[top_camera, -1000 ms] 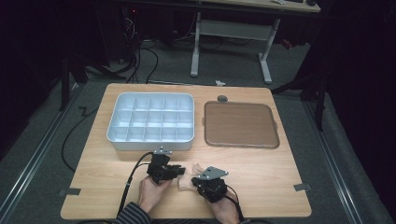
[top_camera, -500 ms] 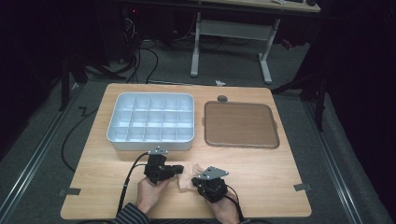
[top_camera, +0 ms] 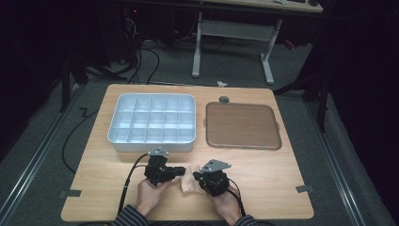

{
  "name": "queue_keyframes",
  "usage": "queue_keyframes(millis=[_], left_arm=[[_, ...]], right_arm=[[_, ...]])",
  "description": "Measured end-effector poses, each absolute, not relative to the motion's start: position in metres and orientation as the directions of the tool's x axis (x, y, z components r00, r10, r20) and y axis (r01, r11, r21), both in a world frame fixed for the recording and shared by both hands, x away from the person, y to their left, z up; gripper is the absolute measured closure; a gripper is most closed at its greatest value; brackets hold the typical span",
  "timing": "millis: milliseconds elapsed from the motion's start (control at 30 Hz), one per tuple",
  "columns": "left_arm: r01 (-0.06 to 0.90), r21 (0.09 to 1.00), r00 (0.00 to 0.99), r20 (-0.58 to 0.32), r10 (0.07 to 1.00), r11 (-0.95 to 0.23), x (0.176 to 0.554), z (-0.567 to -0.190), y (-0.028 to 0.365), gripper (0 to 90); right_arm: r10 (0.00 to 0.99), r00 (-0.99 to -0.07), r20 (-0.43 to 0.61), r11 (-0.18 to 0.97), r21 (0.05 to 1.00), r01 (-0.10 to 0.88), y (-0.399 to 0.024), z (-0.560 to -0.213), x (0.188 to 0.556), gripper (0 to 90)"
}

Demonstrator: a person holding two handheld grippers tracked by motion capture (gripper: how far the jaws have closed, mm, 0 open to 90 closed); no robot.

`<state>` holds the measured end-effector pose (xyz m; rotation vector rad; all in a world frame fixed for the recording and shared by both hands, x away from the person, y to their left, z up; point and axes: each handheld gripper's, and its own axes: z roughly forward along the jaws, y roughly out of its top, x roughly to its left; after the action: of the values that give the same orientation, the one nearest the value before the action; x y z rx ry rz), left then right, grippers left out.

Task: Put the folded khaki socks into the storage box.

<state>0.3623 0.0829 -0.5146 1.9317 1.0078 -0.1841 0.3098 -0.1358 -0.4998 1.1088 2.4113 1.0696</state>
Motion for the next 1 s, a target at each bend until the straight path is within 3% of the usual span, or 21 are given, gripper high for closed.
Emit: queue_keyframes(millis=[333,867,1000], left_arm=[[0.709,0.665,0.658,-0.505,0.559,-0.235,0.361,-0.509,0.089,84.3],[0.695,0.685,0.661,-0.487,0.571,-0.22,0.363,-0.499,0.095,84.9],[0.696,0.684,0.651,-0.475,0.592,-0.217,0.363,-0.499,0.098,85.2]], right_arm=[[0.747,-0.66,0.08,0.448,0.673,0.589,-0.13,-0.514,0.32,90.0],[0.701,-0.709,0.079,0.494,0.664,0.562,-0.098,-0.517,0.33,89.9],[0.695,-0.716,0.061,0.489,0.691,0.533,-0.101,-0.513,0.325,83.6]])
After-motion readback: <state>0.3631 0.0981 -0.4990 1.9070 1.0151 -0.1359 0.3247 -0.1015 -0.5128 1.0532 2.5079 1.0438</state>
